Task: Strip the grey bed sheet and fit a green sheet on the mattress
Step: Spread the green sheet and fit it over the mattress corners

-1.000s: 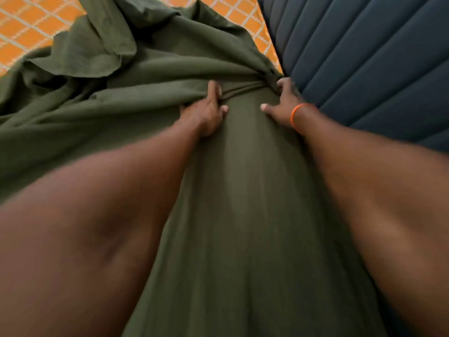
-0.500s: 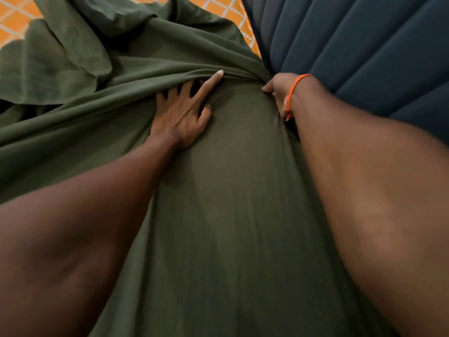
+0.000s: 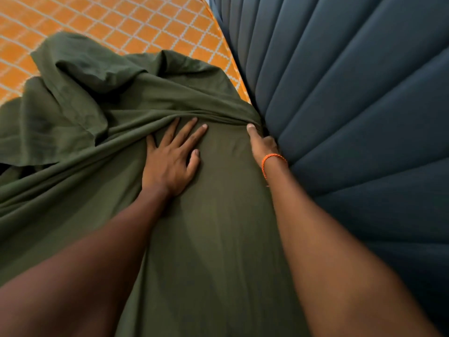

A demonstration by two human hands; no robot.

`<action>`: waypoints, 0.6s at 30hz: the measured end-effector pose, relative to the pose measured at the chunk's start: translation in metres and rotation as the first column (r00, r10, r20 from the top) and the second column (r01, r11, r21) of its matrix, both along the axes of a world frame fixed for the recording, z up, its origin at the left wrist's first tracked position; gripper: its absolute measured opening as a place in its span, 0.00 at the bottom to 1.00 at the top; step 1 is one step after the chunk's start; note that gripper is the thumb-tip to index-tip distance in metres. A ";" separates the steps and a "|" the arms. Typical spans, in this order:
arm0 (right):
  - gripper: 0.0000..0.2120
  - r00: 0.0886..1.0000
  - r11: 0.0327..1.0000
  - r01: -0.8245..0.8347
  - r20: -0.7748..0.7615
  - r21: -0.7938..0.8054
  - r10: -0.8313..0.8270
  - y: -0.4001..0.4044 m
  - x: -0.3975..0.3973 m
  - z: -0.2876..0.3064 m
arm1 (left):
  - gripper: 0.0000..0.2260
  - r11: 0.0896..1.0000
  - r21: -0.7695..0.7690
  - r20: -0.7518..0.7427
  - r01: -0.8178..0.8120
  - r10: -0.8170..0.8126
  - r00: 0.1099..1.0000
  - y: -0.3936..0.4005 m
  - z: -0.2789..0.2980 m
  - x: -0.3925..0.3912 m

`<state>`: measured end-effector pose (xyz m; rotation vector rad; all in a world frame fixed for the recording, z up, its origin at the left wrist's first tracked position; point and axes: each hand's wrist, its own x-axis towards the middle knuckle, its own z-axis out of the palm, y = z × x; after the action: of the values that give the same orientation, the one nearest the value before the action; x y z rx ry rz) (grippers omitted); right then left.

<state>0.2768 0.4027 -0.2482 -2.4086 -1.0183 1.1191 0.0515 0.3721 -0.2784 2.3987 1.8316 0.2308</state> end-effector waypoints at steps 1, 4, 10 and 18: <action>0.42 0.998 0.999 0.001 -0.055 -0.034 -0.002 0.006 0.002 0.004 | 0.29 1.000 0.000 -0.002 -0.001 0.001 1.000 0.000 0.000 0.001; 0.39 0.994 0.993 -0.075 0.074 -0.092 0.082 0.007 -0.001 0.010 | 0.29 1.000 -0.025 0.030 0.000 0.000 1.000 0.000 -0.001 -0.001; 0.10 0.832 0.631 -0.460 0.551 0.624 0.062 0.033 -0.068 0.060 | 0.31 1.000 -0.027 0.029 -0.012 0.013 0.999 0.002 -0.005 -0.004; 0.50 0.888 0.892 -0.408 -0.144 0.194 0.438 0.145 -0.107 0.012 | 0.33 0.998 -0.044 0.021 -0.044 0.045 0.999 0.004 -0.006 -0.005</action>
<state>0.1697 0.5474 -0.2362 -1.9623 -1.5535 1.3109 0.0469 0.3759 -0.2848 2.3196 1.8617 0.2186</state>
